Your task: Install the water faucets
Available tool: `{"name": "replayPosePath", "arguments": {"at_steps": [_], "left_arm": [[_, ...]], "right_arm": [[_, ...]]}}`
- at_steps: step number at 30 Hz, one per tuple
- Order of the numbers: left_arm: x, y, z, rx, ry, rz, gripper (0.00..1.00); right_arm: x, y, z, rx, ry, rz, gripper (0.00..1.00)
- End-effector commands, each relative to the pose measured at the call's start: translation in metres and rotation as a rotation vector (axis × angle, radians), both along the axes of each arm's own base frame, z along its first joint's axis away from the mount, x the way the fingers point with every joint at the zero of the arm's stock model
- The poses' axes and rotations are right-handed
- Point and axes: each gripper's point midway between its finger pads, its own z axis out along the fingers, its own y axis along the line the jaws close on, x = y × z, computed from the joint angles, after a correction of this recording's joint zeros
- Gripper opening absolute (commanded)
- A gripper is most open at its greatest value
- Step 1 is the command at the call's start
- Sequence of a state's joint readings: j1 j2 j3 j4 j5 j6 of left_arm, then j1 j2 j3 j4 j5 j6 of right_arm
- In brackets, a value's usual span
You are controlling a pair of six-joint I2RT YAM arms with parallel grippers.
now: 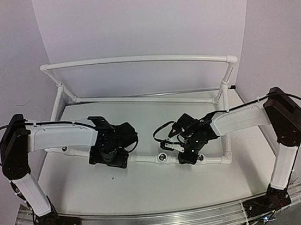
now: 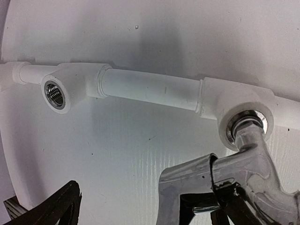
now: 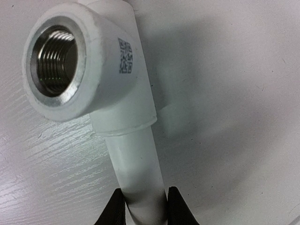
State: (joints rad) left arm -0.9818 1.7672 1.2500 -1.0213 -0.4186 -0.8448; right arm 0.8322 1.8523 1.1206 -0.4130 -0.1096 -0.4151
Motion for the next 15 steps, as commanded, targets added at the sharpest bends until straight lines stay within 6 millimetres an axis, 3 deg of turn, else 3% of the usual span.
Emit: {"name": "replayPosePath", "arguments": {"at_steps": [1,15], "left_arm": [[0.012,0.023,0.019,0.044,-0.065,0.023,0.95],[0.021,0.034,0.036,-0.006,-0.118,0.048,0.97]], "right_arm": [[-0.018,-0.026,-0.023,-0.097,0.076,-0.06,0.08],[-0.019,-0.023,-0.022,-0.084,0.085,-0.063,0.08]]}}
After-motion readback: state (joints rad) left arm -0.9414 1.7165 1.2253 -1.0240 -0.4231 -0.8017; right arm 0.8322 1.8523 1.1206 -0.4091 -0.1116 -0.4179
